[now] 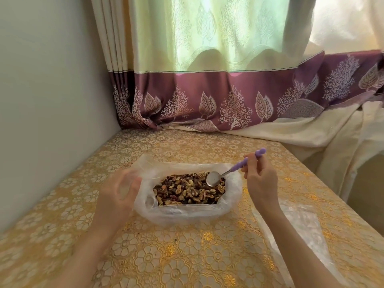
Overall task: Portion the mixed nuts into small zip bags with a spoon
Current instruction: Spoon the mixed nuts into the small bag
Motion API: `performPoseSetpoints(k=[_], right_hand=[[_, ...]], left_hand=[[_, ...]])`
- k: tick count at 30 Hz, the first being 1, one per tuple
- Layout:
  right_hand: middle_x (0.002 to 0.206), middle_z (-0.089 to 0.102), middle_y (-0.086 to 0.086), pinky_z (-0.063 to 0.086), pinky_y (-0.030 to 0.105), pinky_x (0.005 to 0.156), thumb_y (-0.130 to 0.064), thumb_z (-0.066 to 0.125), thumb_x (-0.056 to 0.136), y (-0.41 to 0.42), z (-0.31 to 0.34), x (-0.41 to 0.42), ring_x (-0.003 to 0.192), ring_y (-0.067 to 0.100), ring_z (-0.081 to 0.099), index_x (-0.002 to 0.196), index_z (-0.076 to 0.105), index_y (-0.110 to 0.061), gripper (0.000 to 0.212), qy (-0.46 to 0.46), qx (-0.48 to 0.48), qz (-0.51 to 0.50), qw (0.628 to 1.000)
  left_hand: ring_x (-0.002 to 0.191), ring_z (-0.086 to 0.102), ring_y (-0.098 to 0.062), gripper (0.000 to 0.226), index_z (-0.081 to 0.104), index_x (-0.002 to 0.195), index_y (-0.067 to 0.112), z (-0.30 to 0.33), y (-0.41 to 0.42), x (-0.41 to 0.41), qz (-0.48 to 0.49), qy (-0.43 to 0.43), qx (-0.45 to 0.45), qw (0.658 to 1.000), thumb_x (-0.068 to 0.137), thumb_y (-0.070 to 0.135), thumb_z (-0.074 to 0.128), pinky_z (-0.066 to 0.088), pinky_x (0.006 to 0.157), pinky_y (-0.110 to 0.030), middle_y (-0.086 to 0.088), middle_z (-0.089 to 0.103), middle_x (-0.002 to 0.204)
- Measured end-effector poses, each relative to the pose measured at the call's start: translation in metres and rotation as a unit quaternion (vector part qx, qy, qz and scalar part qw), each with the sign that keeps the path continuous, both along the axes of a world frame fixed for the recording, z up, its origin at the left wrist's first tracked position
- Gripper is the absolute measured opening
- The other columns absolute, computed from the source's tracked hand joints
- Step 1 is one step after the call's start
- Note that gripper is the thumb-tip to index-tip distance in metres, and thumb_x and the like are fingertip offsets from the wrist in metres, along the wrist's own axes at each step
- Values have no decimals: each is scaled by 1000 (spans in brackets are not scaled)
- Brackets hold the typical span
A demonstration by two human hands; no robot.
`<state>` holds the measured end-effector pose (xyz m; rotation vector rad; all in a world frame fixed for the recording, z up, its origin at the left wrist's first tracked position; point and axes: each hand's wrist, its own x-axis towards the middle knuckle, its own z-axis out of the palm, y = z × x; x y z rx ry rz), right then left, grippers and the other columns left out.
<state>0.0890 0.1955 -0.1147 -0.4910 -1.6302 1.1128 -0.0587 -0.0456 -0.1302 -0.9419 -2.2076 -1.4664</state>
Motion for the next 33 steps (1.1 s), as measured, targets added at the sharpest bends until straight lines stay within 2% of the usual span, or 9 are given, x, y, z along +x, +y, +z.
performPoseSetpoints(k=[4,6,8,12,15,17,21,26,33], right_hand=[[64,66,-9,45,19,64,-17,43,100,0,-1,-12,60,2,60,81,57,-6,27,-28,55,-41,997],[62,66,-10,47,22,65,-17,44,100,-3,-2,-18,61,6,62,75,57,-9,29,-36,71,-42,996],[61,66,-11,47,22,62,-17,44,99,-6,-3,-22,59,7,61,73,56,-12,30,-44,75,-28,996],[67,71,-2,50,26,56,-18,45,99,-11,-8,-29,58,14,63,73,59,-12,30,-60,17,40,997],[69,72,2,47,18,51,-15,46,99,-12,-12,-32,52,10,60,76,61,-4,30,-61,-17,82,995],[69,73,3,43,14,48,-16,45,99,-12,-15,-32,50,9,60,70,62,-8,35,-58,-40,93,993],[72,74,5,44,20,47,-18,42,101,-9,-17,-31,55,14,63,69,65,-8,41,-70,-104,104,987],[77,75,5,43,15,43,-15,45,99,-19,-19,-34,58,12,62,70,70,-7,39,-109,-120,185,969],[74,74,7,42,16,42,-16,43,100,-14,-18,-30,57,16,62,81,66,6,37,-72,-129,138,979]], left_hand=[[104,56,-14,19,55,103,45,-9,-2,-6,-7,-38,9,999,85,47,49,44,91,-40,11,62,106],[102,55,-2,16,53,101,49,-10,-2,-5,-13,-25,7,1000,85,45,50,43,91,-37,19,60,103],[100,51,7,19,53,105,42,-12,1,-2,-20,16,-14,1000,86,41,51,40,92,-36,27,55,101],[96,52,-1,21,53,110,33,-11,5,1,-18,69,-55,996,90,39,53,40,89,-36,25,52,100],[98,44,16,28,52,109,35,-12,4,1,-9,64,-51,997,84,48,50,33,87,-30,32,49,101],[97,42,21,35,51,109,37,-12,2,1,-9,57,-49,997,81,57,43,31,86,-29,33,48,100],[95,46,12,40,49,110,39,-15,1,-2,-3,39,-70,997,81,65,45,37,89,-35,28,51,100],[104,52,-9,47,50,113,36,-17,2,-2,-7,13,-84,996,79,69,47,40,98,-42,23,53,106],[107,53,-11,47,55,117,30,-15,0,0,1,-10,-72,997,78,55,47,40,99,-46,15,56,111]])
